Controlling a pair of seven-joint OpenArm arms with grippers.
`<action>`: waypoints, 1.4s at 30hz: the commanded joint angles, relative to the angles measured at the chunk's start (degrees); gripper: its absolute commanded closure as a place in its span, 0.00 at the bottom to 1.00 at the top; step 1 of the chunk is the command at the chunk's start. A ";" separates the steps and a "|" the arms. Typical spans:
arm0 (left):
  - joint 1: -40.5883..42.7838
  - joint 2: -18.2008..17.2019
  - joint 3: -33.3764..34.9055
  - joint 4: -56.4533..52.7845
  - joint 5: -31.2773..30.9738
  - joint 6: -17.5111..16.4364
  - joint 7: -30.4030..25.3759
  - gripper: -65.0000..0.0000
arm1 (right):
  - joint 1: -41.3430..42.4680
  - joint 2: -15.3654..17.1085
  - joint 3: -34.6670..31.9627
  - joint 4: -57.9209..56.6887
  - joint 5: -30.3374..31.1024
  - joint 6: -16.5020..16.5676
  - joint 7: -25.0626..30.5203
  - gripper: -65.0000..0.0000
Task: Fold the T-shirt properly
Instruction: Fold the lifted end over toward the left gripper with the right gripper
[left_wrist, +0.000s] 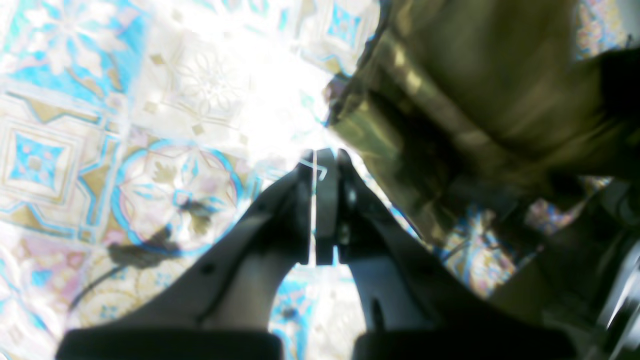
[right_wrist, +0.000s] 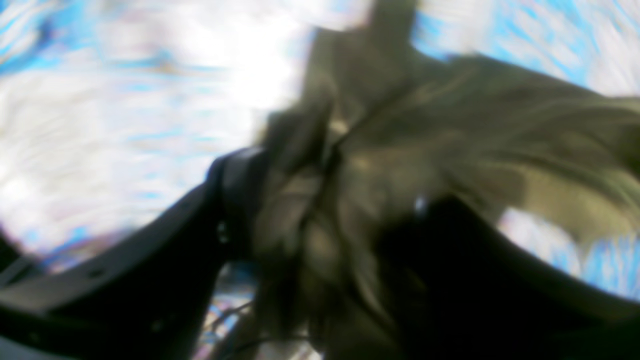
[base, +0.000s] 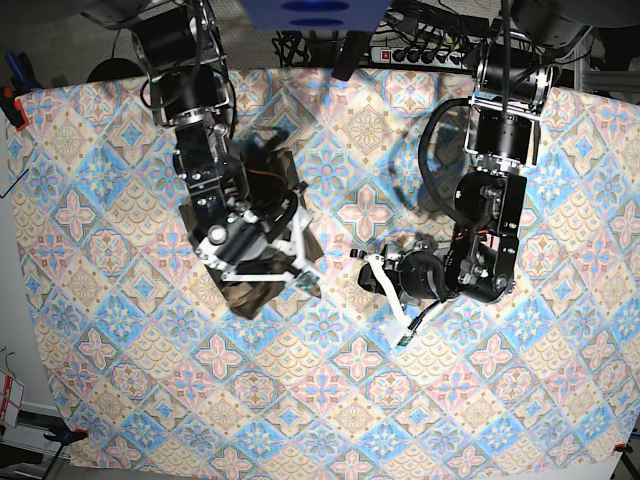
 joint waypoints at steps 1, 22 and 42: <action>-0.92 -0.37 -0.92 0.88 -0.44 -0.09 -0.09 1.00 | 1.01 -0.35 -2.15 1.00 0.20 0.07 0.58 0.53; -1.80 0.69 -1.80 7.12 -0.52 -0.09 6.42 1.00 | 2.24 -0.18 -7.16 14.62 -0.07 0.07 0.58 0.60; -5.84 5.35 17.28 -9.58 3.70 0.70 -9.32 1.00 | -2.16 5.98 15.35 1.53 -1.47 0.16 2.20 0.94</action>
